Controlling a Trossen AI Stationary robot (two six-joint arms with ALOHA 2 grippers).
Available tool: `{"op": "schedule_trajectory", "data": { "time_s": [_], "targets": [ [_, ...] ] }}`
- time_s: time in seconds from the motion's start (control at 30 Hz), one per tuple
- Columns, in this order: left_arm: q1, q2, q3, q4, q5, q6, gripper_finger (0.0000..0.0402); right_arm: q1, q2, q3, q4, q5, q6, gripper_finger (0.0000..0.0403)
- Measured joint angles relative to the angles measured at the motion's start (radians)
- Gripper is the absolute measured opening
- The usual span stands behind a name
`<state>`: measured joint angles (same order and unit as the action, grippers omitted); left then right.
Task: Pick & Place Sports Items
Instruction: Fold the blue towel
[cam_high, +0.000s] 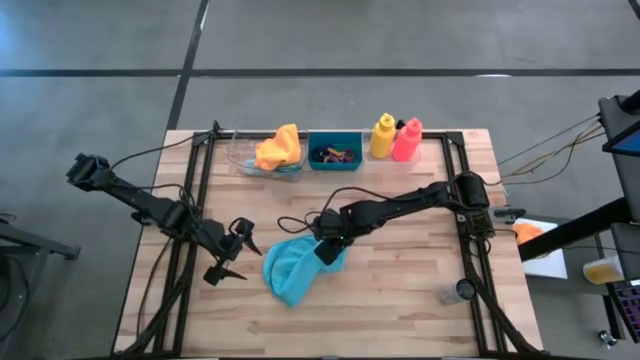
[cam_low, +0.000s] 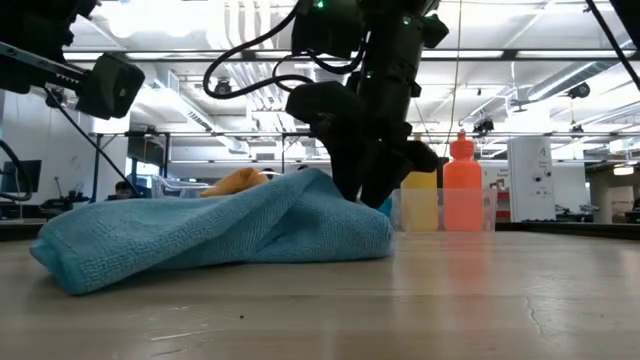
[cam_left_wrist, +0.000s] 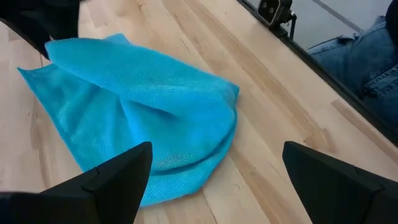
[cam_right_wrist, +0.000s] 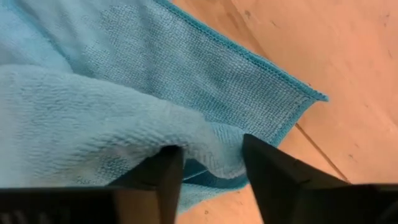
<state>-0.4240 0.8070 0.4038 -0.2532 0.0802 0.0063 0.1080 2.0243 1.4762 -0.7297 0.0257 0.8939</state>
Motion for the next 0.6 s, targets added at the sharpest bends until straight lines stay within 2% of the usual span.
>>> {"op": "schedule_trajectory", "data": {
  "time_s": [0.17,0.37,0.6],
  "targets": [
    [0.000,0.000,-0.019,0.043,0.000,0.041,0.0365,-0.001,-0.001,0.034,-0.004,0.000,-0.018,0.0206],
    [0.000,0.000,-0.026,0.048,0.000,0.040,0.0365,0.001,-0.002,0.074,-0.107,-0.005,-0.013,0.0206],
    [0.000,0.000,-0.034,0.050,0.000,0.021,0.0365,0.001,0.010,0.070,-0.236,-0.095,0.053,0.0206]
  ]
}}
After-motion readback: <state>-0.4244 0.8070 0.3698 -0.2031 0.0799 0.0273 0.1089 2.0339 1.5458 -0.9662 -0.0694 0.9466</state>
